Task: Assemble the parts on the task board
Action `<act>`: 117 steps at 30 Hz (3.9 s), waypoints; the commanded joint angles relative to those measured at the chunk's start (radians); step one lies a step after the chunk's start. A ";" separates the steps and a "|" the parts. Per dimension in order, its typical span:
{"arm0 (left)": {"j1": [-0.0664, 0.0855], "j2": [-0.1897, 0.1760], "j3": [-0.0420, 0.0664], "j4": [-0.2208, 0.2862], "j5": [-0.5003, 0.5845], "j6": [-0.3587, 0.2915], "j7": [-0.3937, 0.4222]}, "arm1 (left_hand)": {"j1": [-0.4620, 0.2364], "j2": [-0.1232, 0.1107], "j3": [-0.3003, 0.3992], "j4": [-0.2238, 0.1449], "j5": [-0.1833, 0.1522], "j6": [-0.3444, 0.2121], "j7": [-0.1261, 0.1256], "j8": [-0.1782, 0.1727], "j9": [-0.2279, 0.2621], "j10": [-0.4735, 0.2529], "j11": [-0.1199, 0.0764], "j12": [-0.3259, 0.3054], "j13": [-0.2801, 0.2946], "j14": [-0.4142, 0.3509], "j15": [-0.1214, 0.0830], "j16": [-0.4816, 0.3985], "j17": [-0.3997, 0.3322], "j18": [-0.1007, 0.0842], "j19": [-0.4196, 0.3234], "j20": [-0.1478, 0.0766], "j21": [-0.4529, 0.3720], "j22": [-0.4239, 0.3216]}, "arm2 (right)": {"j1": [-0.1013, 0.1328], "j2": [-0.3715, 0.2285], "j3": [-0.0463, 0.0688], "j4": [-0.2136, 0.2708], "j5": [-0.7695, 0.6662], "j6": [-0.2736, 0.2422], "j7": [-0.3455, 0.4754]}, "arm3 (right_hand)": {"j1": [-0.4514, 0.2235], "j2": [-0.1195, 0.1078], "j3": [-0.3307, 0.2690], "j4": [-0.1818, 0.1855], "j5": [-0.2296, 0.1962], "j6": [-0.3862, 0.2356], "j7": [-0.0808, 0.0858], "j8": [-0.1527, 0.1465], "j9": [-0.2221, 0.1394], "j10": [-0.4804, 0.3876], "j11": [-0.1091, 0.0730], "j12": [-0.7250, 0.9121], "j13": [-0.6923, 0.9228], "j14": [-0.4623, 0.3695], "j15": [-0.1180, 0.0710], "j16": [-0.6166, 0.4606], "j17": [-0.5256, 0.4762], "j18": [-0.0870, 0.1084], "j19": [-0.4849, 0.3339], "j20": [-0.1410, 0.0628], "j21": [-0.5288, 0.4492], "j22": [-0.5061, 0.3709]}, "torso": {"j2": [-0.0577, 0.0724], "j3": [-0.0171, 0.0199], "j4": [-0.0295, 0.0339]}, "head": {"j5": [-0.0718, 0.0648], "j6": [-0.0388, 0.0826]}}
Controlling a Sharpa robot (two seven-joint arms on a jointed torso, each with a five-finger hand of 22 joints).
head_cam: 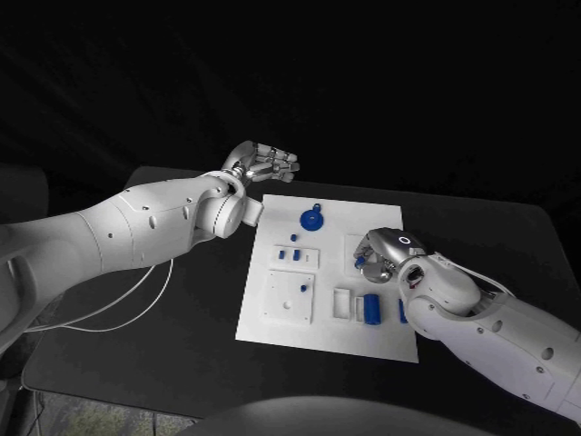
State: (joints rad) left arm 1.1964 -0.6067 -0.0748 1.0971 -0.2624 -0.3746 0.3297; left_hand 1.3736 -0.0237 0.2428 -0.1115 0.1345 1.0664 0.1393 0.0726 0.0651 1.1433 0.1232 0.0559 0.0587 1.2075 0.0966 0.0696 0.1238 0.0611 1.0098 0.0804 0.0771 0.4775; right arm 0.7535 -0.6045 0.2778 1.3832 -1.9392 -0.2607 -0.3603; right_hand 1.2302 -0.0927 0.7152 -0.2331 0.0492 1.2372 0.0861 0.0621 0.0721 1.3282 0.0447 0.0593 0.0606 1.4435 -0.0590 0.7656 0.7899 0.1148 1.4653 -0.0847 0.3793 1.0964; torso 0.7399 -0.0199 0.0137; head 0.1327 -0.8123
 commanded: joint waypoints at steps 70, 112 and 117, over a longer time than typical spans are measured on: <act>0.001 0.027 0.001 -0.029 -0.003 0.023 0.005 | -0.003 -0.002 -0.004 0.008 -0.005 -0.003 -0.003 -0.004 0.001 -0.009 -0.002 0.003 0.000 -0.002 -0.001 -0.004 0.006 -0.002 0.008 -0.003 0.009 -0.019 | 0.043 0.161 -0.229 0.111 -0.115 -0.007 -0.017 | -0.027 0.008 0.009 -0.029 0.007 0.022 -0.009 0.002 0.032 0.042 -0.024 0.003 0.005 0.003 -0.008 -0.006 -0.002 0.010 0.037 -0.005 0.011 0.020 | -0.002 -0.0019 -0.0007 | 0.064 -0.024; 0.001 0.027 0.001 -0.028 -0.003 0.029 0.001 | -0.005 -0.001 -0.006 0.012 -0.006 -0.005 -0.002 -0.004 0.001 -0.011 -0.001 0.003 0.000 -0.004 0.000 -0.004 0.006 -0.002 0.009 -0.002 0.009 -0.027 | 0.042 0.167 -0.255 0.105 -0.098 -0.038 -0.036 | -0.026 0.007 0.009 -0.032 0.008 0.024 -0.010 0.002 0.034 0.045 -0.025 0.003 0.005 0.002 -0.009 -0.005 -0.003 0.010 0.037 -0.006 0.009 0.025 | -0.001 -0.0019 -0.0008 | 0.070 -0.031; 0.001 0.026 0.001 -0.028 -0.003 0.030 0.001 | -0.005 -0.001 -0.006 0.012 -0.006 -0.005 -0.002 -0.004 0.001 -0.011 -0.001 0.003 0.000 -0.004 0.000 -0.004 0.006 -0.002 0.009 -0.002 0.009 -0.027 | 0.042 0.166 -0.255 0.100 -0.099 -0.033 -0.041 | -0.026 0.007 0.010 -0.032 0.007 0.025 -0.010 0.002 0.034 0.046 -0.025 0.003 0.005 0.003 -0.009 -0.005 -0.003 0.010 0.037 -0.006 0.011 0.027 | -0.002 -0.0016 -0.0007 | 0.070 -0.033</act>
State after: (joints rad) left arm 1.1966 -0.5817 -0.0748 1.0661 -0.2634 -0.3584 0.3251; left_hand 1.3736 -0.0237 0.2370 -0.1057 0.1345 1.0664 0.1393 0.0726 0.0651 1.1398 0.1197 0.0559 0.0587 1.2075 0.0966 0.0696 0.1284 0.0611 1.0133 0.0767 0.0809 0.4514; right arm 0.7967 -0.4381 0.0231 1.4845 -2.0352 -0.2916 -0.3926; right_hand 1.2046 -0.0910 0.7173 -0.2639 0.0503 1.2557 0.0746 0.0610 0.0871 1.3620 0.0241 0.0603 0.0650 1.4449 -0.0643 0.7606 0.7888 0.1074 1.4644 -0.0839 0.3872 1.1225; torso 0.7387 -0.0211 0.0130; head 0.2027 -0.8439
